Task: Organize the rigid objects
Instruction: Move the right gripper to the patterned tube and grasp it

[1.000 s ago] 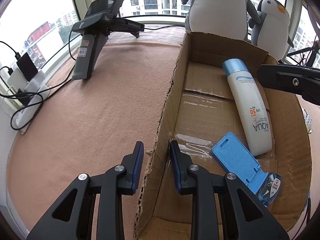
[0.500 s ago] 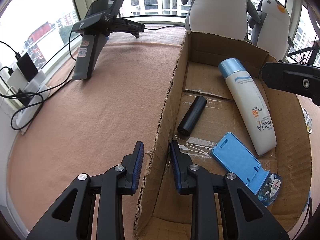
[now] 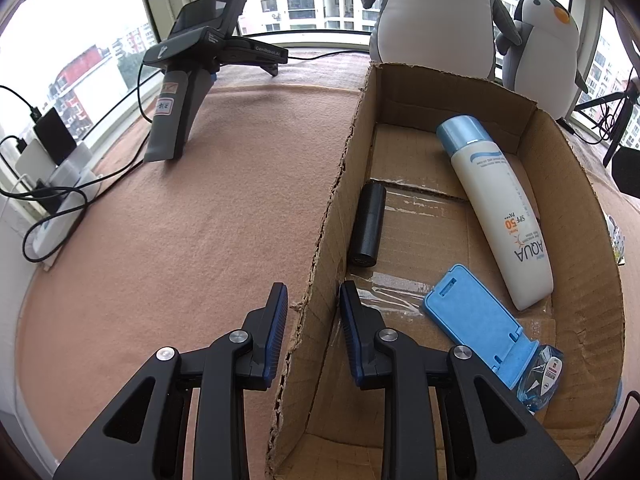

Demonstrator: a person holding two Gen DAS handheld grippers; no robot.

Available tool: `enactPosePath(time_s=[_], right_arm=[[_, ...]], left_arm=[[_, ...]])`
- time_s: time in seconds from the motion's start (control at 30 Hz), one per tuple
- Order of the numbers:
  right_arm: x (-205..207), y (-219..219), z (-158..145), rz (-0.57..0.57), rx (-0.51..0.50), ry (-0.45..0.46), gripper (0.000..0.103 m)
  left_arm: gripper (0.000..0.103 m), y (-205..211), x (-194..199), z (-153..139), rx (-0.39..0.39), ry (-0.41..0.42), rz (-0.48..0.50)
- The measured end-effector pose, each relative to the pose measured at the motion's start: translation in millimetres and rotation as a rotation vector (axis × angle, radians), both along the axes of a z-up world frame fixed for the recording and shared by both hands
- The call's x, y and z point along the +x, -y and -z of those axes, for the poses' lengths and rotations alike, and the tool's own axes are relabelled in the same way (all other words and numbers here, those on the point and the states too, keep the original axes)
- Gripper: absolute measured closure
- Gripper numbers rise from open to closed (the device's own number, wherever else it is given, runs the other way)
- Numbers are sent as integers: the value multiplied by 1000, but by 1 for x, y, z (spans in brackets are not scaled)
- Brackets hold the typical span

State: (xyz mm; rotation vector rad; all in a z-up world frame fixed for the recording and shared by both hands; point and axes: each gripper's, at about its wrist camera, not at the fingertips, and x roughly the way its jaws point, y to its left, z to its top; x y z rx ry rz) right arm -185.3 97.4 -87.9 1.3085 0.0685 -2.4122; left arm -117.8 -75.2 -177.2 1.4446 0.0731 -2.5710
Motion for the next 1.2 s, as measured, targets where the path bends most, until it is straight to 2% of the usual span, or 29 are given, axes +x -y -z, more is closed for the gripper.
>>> enactPosePath(time_s=[0.17,0.4,0.6,0.73,0.9,1.03,1.2], right_arm=[[11,-49,-5,78,-67,42,29],[32,-109,-8,176,-88,78,29],[31,-145,15,266,-136,194,30],[24,-156,38,325,-185,283,40],[9,-157,67,402,-239,390,60],[-1,-153,81,439,-254,427,61],[-8,-146,86,461,-207,425,61]], left_arm=[[79,0,0,0,0,0,0],[79,0,0,0,-2,1,0],[79,1,0,-1,-3,1,2],[79,0,0,-1,-3,1,2],[79,0,0,-1,-3,1,2],[79,1,0,-1,-3,1,2],[79,1,0,-1,-3,0,3]])
